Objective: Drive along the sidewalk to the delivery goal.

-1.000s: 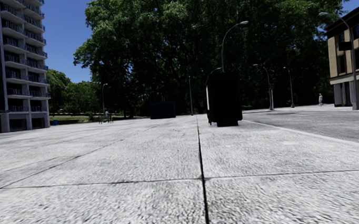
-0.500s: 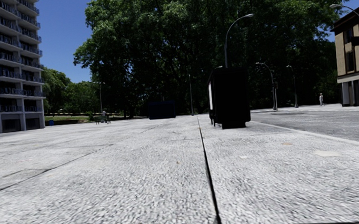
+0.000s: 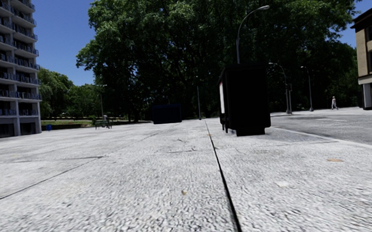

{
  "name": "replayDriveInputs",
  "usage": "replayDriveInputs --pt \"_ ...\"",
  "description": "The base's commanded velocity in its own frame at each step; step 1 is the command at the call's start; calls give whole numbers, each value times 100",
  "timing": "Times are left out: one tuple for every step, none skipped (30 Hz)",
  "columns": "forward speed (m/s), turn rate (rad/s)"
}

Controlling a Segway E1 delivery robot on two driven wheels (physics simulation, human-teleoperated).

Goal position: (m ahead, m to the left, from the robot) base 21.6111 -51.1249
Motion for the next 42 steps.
replayDriveInputs --pt "200 0" --pt "200 0" --pt "200 0" --pt "200 0" --pt "200 0" --pt "200 0" --pt "200 0" --pt "200 0" --pt "200 0" --pt "200 0" --pt "200 0" --pt "200 -4" --pt "200 -4" --pt "200 -9" --pt "200 -11" --pt "200 -14" --pt "200 -19" --pt "200 -19" --pt "200 -24" --pt "200 -25" --pt "200 -25" --pt "200 -25" --pt "200 -25" --pt "200 -25" --pt "200 -25" --pt "200 -25" --pt "200 -25" --pt "200 -25" --pt "200 -25" --pt "200 -25" --pt "200 -25" --pt "200 -25" --pt "200 -25" --pt "200 -25" --pt "200 -25" --pt "200 -25" --pt "200 -25" --pt "200 -25" --pt "200 -25" --pt "200 -25" --pt "200 -25" --pt "200 -25"
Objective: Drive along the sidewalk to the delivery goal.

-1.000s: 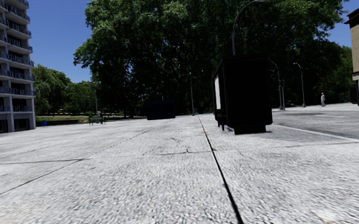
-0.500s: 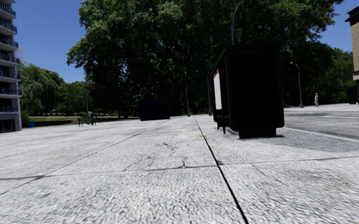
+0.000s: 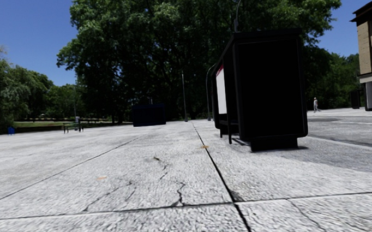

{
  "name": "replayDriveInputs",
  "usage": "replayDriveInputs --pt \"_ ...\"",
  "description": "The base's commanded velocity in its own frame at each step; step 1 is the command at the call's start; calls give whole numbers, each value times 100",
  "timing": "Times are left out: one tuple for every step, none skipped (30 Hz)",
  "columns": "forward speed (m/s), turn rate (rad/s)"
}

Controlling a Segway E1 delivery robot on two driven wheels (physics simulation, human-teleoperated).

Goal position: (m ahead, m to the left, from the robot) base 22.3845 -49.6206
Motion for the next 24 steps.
replayDriveInputs --pt "200 -25" --pt "200 -25" --pt "200 -25" --pt "200 -25" --pt "200 -25" --pt "200 -25" --pt "200 -25" --pt "200 -25" --pt "200 -25" --pt "200 -25" --pt "200 -25" --pt "200 -25" --pt "200 -25" --pt "200 -25" --pt "200 -25" --pt "200 -25" --pt "200 -3" --pt "200 -3" --pt "200 0" --pt "200 0" --pt "200 0" --pt "200 0" --pt "200 0" --pt "200 0"
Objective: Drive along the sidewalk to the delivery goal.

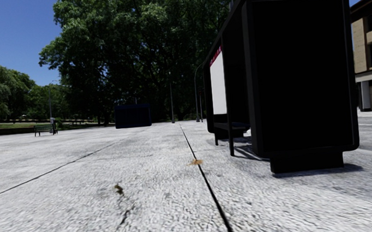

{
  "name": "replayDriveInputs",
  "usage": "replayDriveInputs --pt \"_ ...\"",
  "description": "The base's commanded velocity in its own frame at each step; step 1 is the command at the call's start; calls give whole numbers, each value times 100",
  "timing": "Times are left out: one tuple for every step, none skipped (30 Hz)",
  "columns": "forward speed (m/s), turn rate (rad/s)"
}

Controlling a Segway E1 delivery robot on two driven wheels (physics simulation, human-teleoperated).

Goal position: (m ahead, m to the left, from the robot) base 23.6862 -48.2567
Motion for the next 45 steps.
replayDriveInputs --pt "200 0" --pt "200 0" --pt "200 0" --pt "200 0" --pt "200 0" --pt "200 0" --pt "200 0" --pt "200 0" --pt "200 0" --pt "200 0" --pt "200 0" --pt "200 0" --pt "200 0" --pt "200 0" --pt "200 0" --pt "200 0" --pt "200 0" --pt "200 0" --pt "200 0" --pt "200 0" --pt "200 0" --pt "200 0" --pt "200 0" --pt "200 0" --pt "200 0" --pt "200 0" --pt "200 0" --pt "200 0" --pt "200 0" --pt "200 0" --pt "200 0" --pt "200 0" --pt "200 0" --pt "200 0" --pt "200 10" --pt "200 19" --pt "200 19" --pt "200 22" --pt "200 22" --pt "200 12" --pt "200 12" --pt "200 0" --pt "200 0" --pt "200 0" --pt "200 0"
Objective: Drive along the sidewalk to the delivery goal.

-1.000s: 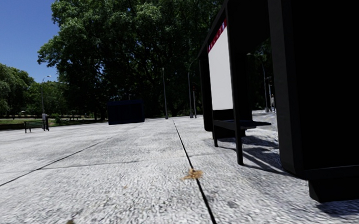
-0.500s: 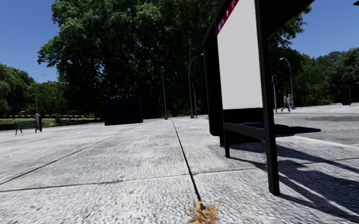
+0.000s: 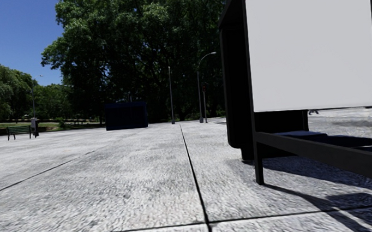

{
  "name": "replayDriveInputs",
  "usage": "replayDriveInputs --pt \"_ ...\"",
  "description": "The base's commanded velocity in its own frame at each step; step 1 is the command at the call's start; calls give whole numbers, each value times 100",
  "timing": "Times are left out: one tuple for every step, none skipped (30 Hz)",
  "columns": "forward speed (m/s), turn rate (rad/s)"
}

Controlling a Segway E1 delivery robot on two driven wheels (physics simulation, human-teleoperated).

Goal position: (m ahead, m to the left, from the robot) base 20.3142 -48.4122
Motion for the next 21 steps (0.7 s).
replayDriveInputs --pt "200 0" --pt "200 0" --pt "200 0" --pt "200 0" --pt "200 0" --pt "200 0" --pt "200 0" --pt "200 0" --pt "200 0" --pt "200 0" --pt "200 0" --pt "200 0" --pt "200 0" --pt "200 0" --pt "200 0" --pt "200 0" --pt "200 0" --pt "200 0" --pt "200 0" --pt "200 0" --pt "200 0"
